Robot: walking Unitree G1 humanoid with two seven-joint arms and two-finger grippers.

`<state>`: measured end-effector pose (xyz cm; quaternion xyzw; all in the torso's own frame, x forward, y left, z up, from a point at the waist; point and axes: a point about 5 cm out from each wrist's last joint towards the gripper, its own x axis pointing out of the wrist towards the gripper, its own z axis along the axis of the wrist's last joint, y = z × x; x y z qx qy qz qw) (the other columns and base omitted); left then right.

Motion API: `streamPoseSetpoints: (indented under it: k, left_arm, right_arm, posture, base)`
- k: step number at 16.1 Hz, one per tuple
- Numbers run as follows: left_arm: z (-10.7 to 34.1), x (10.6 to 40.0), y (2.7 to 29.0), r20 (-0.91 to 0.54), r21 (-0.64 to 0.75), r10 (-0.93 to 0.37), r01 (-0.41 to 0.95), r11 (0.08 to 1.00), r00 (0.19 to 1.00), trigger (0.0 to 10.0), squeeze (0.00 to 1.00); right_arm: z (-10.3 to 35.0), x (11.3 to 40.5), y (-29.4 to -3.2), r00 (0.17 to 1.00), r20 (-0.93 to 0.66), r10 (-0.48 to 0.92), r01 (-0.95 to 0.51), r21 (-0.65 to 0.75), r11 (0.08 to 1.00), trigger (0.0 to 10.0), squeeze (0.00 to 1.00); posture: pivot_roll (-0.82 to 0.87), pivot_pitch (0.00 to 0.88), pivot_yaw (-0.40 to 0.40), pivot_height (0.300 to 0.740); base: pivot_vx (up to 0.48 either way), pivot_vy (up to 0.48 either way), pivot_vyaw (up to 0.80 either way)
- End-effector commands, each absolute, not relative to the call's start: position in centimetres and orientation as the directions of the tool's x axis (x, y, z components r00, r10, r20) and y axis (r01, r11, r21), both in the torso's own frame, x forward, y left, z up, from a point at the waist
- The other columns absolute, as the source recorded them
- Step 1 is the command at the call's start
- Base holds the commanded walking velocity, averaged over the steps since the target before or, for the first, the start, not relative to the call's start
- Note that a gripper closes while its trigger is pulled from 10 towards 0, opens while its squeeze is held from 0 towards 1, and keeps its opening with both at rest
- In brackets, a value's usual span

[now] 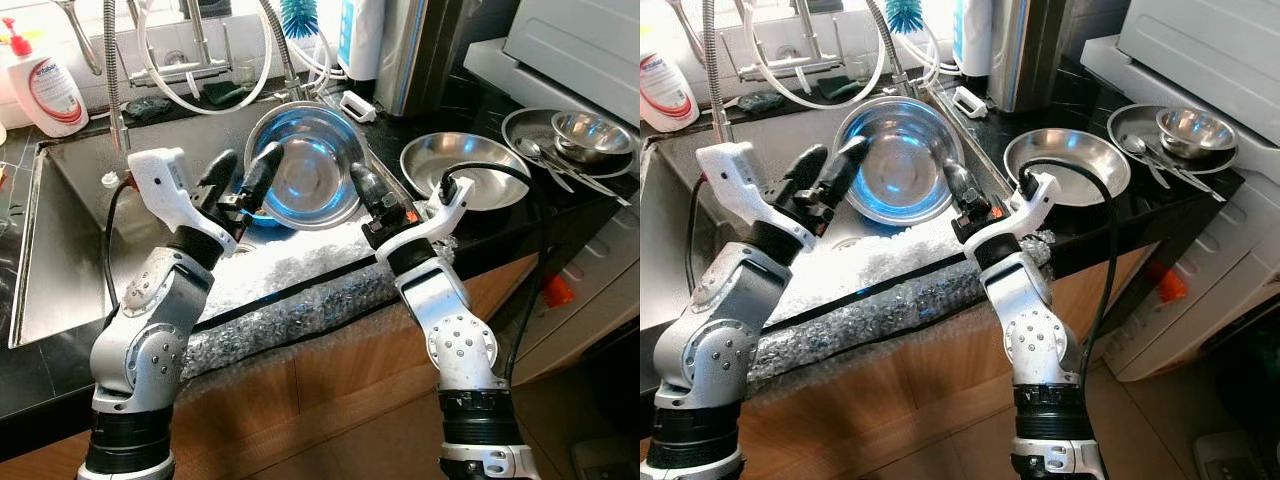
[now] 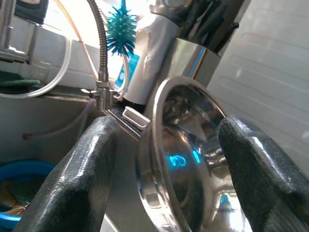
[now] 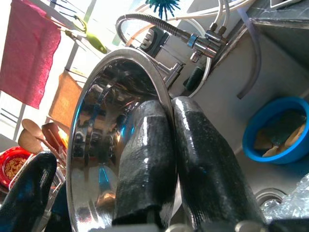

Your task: Kitchen organization

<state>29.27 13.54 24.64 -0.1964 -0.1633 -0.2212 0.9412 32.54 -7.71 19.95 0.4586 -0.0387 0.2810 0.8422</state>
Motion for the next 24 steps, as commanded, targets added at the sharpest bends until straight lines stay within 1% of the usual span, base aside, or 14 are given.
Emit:
streamPoseSetpoints:
  k: [1,4,5,6,11,15,24]
  left_arm:
    - [24.75,28.92,13.4,0.386,-0.26,-0.373,0.488,0.833,0.843,10.0,0.0]
    - [24.35,29.02,13.06,0.346,-0.179,-0.393,0.471,0.864,0.852,10.0,0.0]
    - [24.23,29.05,13.12,0.341,-0.166,-0.386,0.459,0.873,0.857,0.5,0.0]
    - [24.21,29.05,13.16,0.339,-0.165,-0.382,0.454,0.876,0.86,0.0,0.0]
    - [24.24,29.12,13.14,0.343,-0.151,-0.378,0.448,0.881,0.86,0.0,0.0]
    - [24.37,29.22,13.36,0.357,-0.16,-0.351,0.427,0.89,0.866,0.0,0.0]
    - [24.41,29.32,13.27,0.36,-0.163,-0.349,0.427,0.89,0.865,0.0,0.0]
  right_arm:
    - [20.89,31.96,-6.34,0.81,0.373,0.453,-0.55,0.751,0.366,10.0,0.0]
    - [20.93,31.92,-6.28,0.805,0.37,0.463,-0.556,0.742,0.375,10.0,0.0]
    - [20.93,31.9,-6.29,0.804,0.371,0.466,-0.559,0.739,0.377,10.0,0.0]
    - [20.93,31.89,-6.3,0.803,0.371,0.466,-0.56,0.738,0.377,10.0,0.0]
    - [20.88,31.94,-6.36,0.803,0.371,0.467,-0.561,0.734,0.382,10.0,0.0]
    - [20.96,32.0,-6.33,0.8,0.372,0.47,-0.565,0.73,0.385,10.0,0.0]
    - [21.01,32.08,-6.4,0.799,0.371,0.472,-0.57,0.719,0.399,10.0,0.0]
  posture:
    - [0.01,0.079,-0.002,0.74]
    - [0.01,0.083,-0.002,0.74]
    - [0.01,0.083,-0.003,0.74]
    - [0.01,0.082,-0.003,0.74]
    - [0.01,0.069,-0.003,0.74]
    - [0.01,0.073,-0.006,0.74]
    - [0.01,0.084,-0.006,0.74]
  base:
    - [0.0,0.0,0.0]
    - [0.0,0.0,0.0]
    - [0.0,0.0,0.0]
    - [0.0,0.0,0.0]
    - [0.0,0.0,0.0]
    - [0.0,0.0,0.0]
    - [0.0,0.0,0.0]
